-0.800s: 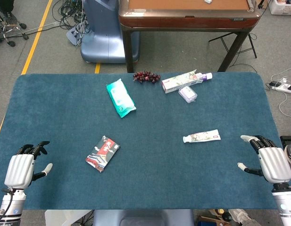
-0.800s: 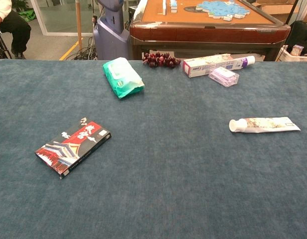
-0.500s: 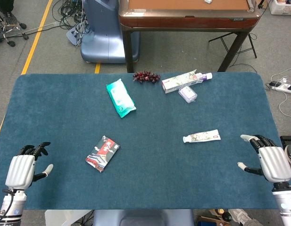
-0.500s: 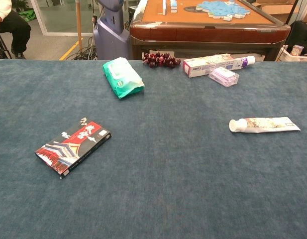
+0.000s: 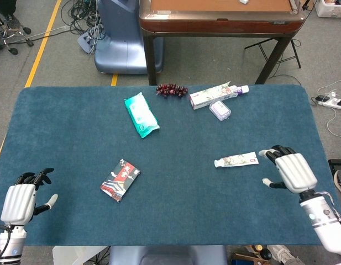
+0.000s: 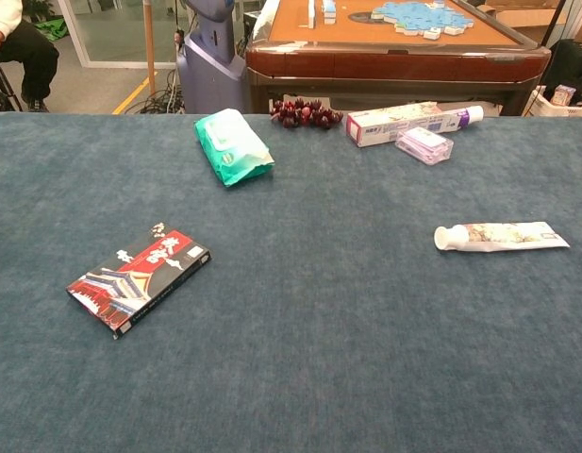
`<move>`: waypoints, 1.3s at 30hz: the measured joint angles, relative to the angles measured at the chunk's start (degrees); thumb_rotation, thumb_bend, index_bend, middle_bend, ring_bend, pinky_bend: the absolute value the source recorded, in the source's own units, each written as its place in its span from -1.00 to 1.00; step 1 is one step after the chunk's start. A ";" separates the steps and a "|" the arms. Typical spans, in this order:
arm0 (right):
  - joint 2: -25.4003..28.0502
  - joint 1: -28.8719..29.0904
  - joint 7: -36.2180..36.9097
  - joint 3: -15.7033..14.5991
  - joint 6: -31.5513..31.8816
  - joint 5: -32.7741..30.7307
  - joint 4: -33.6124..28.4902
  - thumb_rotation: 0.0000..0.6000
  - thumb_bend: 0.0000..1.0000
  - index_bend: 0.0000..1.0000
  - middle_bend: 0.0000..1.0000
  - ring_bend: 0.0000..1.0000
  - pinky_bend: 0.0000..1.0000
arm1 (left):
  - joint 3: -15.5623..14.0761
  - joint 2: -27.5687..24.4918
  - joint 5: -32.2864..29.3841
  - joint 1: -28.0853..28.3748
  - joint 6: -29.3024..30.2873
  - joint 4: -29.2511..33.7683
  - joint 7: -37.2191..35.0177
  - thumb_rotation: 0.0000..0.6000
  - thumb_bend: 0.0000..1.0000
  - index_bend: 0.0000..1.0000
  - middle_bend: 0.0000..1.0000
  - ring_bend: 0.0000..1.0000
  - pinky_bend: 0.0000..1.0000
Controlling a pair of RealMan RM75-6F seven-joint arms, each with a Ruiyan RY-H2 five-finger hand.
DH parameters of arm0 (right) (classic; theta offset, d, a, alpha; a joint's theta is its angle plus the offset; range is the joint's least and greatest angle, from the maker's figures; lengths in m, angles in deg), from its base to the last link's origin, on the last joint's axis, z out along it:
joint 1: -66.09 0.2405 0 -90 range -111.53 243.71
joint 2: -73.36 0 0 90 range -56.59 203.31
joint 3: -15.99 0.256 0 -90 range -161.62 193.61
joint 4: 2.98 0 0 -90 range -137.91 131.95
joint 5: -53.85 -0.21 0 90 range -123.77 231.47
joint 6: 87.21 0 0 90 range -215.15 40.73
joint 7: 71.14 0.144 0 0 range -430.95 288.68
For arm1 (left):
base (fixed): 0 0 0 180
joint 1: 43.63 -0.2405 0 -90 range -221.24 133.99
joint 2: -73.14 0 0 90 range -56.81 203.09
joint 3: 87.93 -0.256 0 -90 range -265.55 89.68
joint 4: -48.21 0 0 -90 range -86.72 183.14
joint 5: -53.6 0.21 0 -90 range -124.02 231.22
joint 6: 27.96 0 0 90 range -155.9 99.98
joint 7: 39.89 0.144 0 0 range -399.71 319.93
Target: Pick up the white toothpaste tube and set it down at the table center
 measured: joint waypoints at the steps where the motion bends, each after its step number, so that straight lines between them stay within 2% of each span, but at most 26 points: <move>1: -0.38 1.05 -0.48 0.26 -1.47 -0.59 0.60 1.00 -0.60 -0.37 -0.22 -0.56 -0.40 | -0.06 -0.09 -0.08 -0.13 0.07 0.03 0.00 1.00 -0.59 -0.54 -0.10 -0.13 -0.59; 6: -4.48 6.82 -2.93 1.31 -8.94 -3.97 6.33 1.00 -0.60 -0.36 -0.22 -0.56 -0.40 | -0.32 -0.59 -0.29 -0.89 0.64 0.38 0.10 1.00 -0.59 -0.54 -0.11 -0.13 -0.59; 15: -13.78 12.94 -4.61 1.33 -16.11 -7.86 18.68 1.00 -0.65 -0.36 -0.22 -0.56 -0.40 | -0.41 -1.22 -0.83 -1.55 0.90 1.11 0.77 1.00 -0.59 -0.55 -0.11 -0.14 -0.59; 30: -26.01 18.56 -1.57 -0.28 -21.31 -7.86 34.26 1.00 -0.64 -0.32 -0.22 -0.56 -0.40 | -0.15 -0.84 -1.52 -1.86 0.76 1.24 1.73 1.00 -0.59 -0.56 -0.11 -0.14 -0.59; 39: -30.44 21.03 2.35 -1.21 -23.21 -5.99 39.89 1.00 -0.64 -0.23 -0.20 -0.56 -0.40 | 0.03 -1.07 -1.68 -2.31 1.24 1.44 1.48 1.00 -0.59 -0.58 -0.11 -0.14 -0.59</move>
